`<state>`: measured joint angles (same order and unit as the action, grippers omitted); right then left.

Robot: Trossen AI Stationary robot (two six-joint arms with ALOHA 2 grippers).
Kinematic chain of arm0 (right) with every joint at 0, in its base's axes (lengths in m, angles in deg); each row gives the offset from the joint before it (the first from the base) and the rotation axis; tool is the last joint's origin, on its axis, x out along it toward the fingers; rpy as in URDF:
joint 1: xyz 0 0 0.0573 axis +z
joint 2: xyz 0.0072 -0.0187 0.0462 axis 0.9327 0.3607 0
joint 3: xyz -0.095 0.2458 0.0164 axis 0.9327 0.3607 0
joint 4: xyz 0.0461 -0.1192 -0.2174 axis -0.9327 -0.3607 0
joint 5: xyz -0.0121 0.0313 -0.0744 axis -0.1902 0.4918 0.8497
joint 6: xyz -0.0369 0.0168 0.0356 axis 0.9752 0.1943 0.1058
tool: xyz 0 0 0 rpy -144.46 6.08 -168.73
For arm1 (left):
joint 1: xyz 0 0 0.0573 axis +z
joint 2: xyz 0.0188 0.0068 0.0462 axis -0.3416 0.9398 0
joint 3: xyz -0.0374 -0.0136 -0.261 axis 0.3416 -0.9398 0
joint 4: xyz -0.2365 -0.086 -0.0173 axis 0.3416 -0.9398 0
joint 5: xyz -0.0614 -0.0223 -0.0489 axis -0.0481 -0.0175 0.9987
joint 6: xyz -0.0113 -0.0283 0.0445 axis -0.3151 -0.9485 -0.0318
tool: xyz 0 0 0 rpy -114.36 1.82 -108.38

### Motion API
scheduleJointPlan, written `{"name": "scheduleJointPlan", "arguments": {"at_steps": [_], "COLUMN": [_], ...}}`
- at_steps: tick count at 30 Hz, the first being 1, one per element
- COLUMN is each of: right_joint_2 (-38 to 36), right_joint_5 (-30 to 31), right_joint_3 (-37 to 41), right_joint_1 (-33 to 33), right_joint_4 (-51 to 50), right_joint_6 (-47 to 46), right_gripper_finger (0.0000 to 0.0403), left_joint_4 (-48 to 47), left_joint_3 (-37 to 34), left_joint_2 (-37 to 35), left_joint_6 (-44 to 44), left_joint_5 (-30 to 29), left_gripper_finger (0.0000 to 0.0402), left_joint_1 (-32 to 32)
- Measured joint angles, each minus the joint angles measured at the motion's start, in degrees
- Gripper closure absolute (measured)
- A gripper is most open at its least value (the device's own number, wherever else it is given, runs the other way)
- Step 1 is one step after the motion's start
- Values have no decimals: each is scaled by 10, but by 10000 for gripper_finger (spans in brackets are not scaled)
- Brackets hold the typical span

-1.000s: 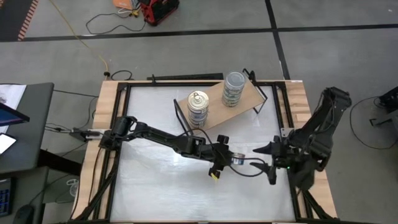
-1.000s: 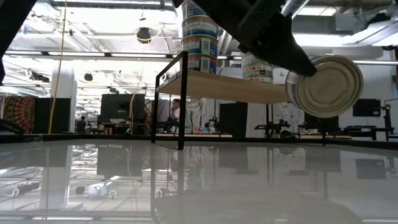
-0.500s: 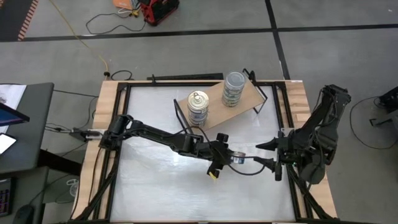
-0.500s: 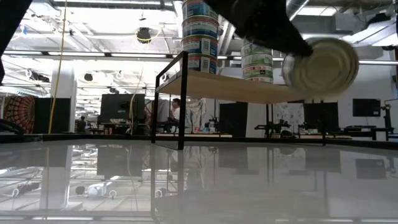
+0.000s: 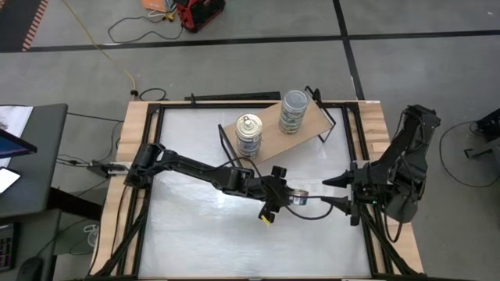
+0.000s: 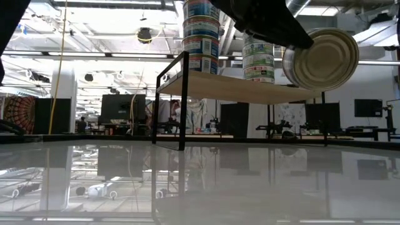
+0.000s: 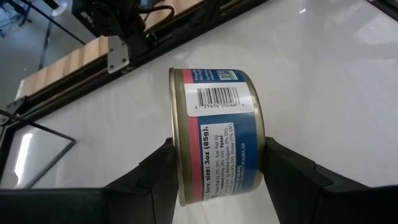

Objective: Stack canned seafood by type on shelf
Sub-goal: Stack the blue tuna can on top of the blue tuna can

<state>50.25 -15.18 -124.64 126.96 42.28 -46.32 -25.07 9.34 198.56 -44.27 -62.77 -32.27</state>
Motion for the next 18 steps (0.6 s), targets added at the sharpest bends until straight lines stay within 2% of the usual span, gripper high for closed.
{"name": "scheduleJointPlan", "arguments": {"at_steps": [18], "right_joint_2": [-41], "right_joint_5": [0], "right_joint_3": [0], "right_joint_1": [0], "right_joint_4": [3], "right_joint_6": [36], "right_gripper_finger": [108], "left_joint_4": [3], "left_joint_3": [0], "left_joint_2": [-26], "left_joint_6": [11], "left_joint_5": [4], "left_gripper_finger": [210], "left_joint_1": [-3]}}
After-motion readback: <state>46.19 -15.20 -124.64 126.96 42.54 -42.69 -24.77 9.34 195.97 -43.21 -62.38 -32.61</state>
